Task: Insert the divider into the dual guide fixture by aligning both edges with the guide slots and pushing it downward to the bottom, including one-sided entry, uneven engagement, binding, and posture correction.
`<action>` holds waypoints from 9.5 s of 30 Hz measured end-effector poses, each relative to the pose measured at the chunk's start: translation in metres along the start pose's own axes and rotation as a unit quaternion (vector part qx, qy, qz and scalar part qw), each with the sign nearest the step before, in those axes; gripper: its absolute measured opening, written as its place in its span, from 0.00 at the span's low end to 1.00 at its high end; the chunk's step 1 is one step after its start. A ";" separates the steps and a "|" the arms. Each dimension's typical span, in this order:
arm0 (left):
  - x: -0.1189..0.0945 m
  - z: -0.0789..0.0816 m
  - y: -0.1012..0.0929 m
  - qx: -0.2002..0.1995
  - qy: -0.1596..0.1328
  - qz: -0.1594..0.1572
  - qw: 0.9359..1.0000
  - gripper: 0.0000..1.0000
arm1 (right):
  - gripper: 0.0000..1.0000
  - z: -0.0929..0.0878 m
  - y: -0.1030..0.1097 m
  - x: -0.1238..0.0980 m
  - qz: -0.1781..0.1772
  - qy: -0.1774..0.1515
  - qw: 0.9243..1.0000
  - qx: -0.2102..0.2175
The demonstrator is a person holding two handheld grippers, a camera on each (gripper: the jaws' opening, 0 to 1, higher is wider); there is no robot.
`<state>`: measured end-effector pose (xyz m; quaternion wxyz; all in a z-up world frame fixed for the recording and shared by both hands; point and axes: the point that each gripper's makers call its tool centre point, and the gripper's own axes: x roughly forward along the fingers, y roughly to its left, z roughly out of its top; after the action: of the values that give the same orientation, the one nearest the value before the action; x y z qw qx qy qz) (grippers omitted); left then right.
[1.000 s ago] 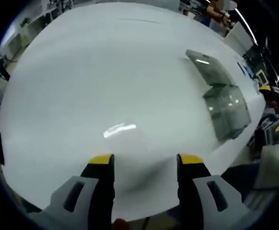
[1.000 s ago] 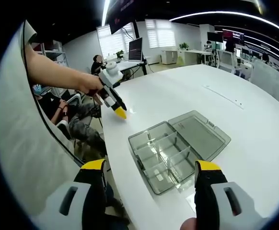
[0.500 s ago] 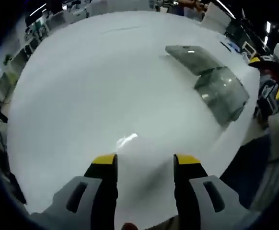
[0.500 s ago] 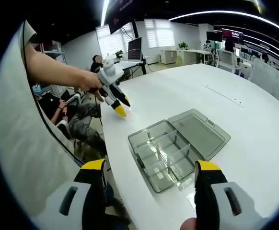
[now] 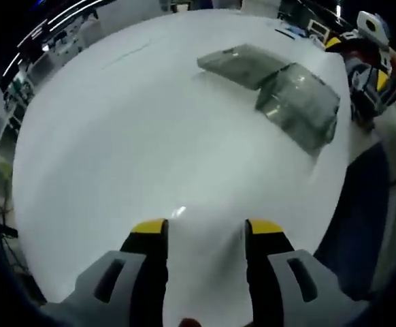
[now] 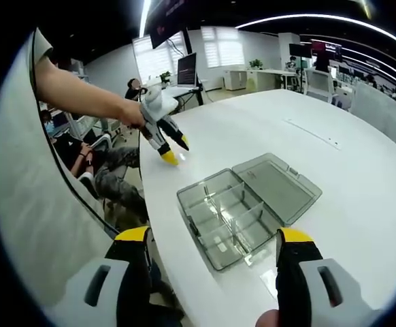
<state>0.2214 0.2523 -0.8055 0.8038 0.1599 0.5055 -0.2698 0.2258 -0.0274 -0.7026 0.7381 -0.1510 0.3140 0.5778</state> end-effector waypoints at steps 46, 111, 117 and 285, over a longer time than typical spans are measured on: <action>0.004 -0.010 0.015 0.075 0.054 -0.026 0.995 0.30 | 0.72 0.004 -0.004 0.003 -0.001 0.002 1.000 0.001; 0.004 -0.002 0.007 0.114 0.108 -0.011 0.987 0.25 | 0.71 0.010 -0.008 0.000 -0.009 -0.005 1.000 -0.002; -0.001 0.010 0.000 0.114 0.092 -0.010 0.989 0.25 | 0.71 0.011 -0.009 0.002 -0.006 -0.008 1.000 0.000; -0.092 0.235 -0.169 0.330 -0.231 0.071 0.912 0.26 | 0.15 0.101 -0.006 -0.013 0.080 -0.119 0.965 0.218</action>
<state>0.2593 0.0171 -0.6173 0.8167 0.3847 0.1748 -0.3931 0.2591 0.0206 -0.6187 0.7367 0.1085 0.3532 0.5663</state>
